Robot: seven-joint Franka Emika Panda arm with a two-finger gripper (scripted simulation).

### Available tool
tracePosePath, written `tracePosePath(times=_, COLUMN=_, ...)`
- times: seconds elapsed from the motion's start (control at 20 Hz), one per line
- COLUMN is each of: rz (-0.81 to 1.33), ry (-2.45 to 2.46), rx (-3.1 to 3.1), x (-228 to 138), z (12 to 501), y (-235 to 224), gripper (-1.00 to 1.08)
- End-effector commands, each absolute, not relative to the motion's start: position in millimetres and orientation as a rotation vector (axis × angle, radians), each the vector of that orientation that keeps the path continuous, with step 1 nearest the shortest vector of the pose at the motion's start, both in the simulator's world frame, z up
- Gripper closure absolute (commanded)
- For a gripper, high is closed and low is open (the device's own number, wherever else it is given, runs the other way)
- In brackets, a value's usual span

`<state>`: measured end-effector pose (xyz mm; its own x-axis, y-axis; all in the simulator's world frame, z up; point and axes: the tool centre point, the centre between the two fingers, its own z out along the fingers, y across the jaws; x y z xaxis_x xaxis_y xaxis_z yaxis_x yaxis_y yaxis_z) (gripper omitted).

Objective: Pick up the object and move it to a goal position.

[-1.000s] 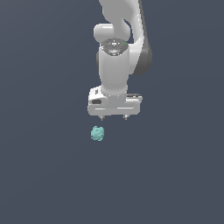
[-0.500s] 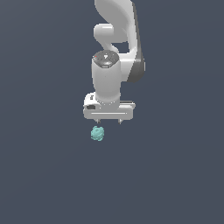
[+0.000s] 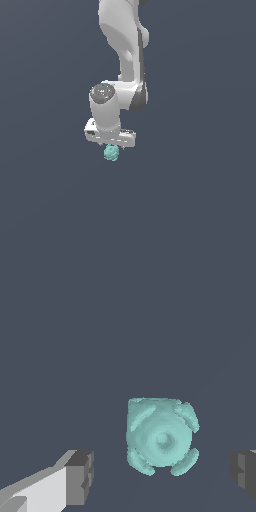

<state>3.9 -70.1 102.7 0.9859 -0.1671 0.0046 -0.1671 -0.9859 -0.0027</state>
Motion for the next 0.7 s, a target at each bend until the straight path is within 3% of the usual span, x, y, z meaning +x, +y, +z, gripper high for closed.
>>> tracePosePath(times=0.0, rz=-0.003, ry=0.292, rx=-3.127, x=2, z=93, y=-77, gripper=-0.92)
tracePosePath(times=0.65, rz=0.000, ry=0.302, rx=-3.127, x=0, z=61, y=-80, gripper=-0.92)
